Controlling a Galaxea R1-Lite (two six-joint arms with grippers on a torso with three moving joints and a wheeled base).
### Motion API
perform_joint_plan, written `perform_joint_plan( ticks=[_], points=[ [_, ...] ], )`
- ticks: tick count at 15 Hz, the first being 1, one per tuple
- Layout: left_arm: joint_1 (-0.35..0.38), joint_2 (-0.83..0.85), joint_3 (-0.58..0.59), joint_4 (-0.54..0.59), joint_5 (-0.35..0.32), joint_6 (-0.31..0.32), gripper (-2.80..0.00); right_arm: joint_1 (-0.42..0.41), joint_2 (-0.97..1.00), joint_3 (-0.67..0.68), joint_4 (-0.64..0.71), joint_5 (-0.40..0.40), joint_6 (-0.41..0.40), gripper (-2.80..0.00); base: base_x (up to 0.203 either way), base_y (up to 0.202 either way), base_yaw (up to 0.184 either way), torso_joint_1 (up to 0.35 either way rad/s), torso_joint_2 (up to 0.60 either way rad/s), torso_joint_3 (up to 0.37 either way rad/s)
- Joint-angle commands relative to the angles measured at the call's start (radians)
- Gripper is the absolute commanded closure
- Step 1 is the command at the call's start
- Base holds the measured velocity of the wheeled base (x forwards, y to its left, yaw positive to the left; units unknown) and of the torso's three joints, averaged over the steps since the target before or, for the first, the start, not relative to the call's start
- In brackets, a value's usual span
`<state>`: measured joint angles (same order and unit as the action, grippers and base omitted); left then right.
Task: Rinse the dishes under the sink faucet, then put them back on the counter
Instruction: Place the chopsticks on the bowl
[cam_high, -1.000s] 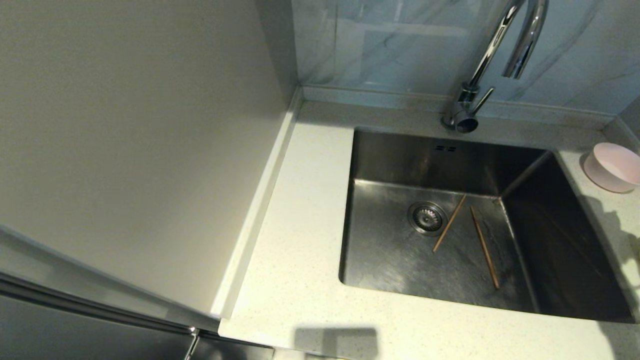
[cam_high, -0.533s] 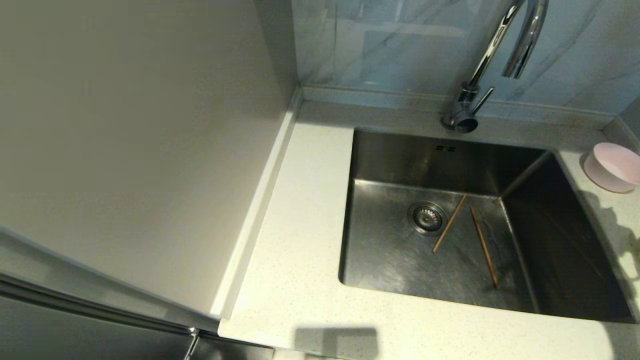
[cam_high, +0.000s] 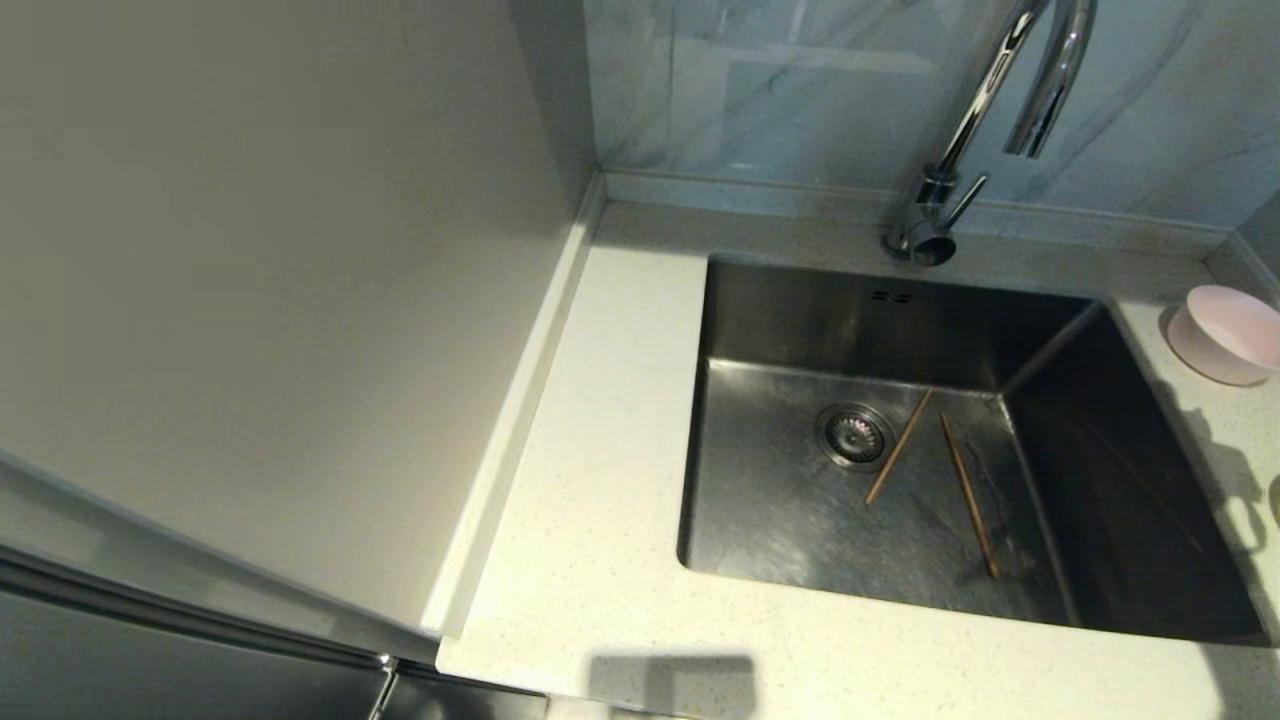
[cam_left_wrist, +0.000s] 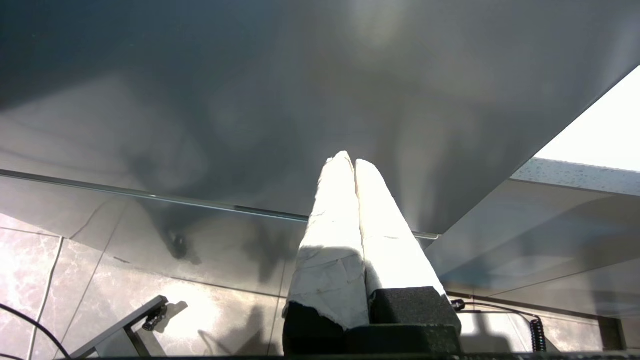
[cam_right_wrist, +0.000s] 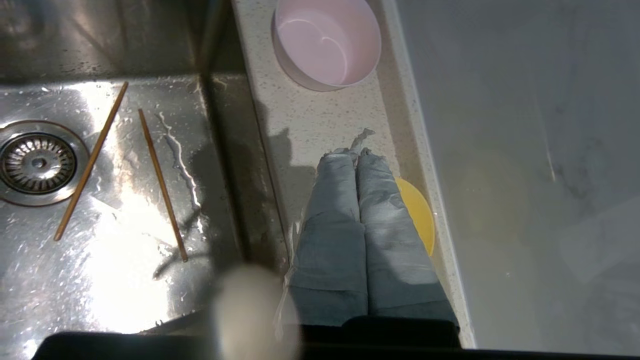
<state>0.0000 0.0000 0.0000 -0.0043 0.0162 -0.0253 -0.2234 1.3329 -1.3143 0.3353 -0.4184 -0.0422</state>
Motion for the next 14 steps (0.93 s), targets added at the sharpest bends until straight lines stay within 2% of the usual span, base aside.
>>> perform_joint_plan(
  ticks=[1,14],
  points=[
    [0.000,-0.003,0.000,0.000,0.001,-0.001,0.00,0.006,0.014,-0.003,0.002,-0.002,-0.001,0.00,0.000,0.000,0.000,0.000,0.00,0.000],
    [0.000,-0.003,0.000,0.000,0.001,-0.001,0.00,0.050,0.035,0.008,0.002,-0.002,0.005,0.00,0.000,0.000,0.000,0.000,0.00,0.000]
  ],
)
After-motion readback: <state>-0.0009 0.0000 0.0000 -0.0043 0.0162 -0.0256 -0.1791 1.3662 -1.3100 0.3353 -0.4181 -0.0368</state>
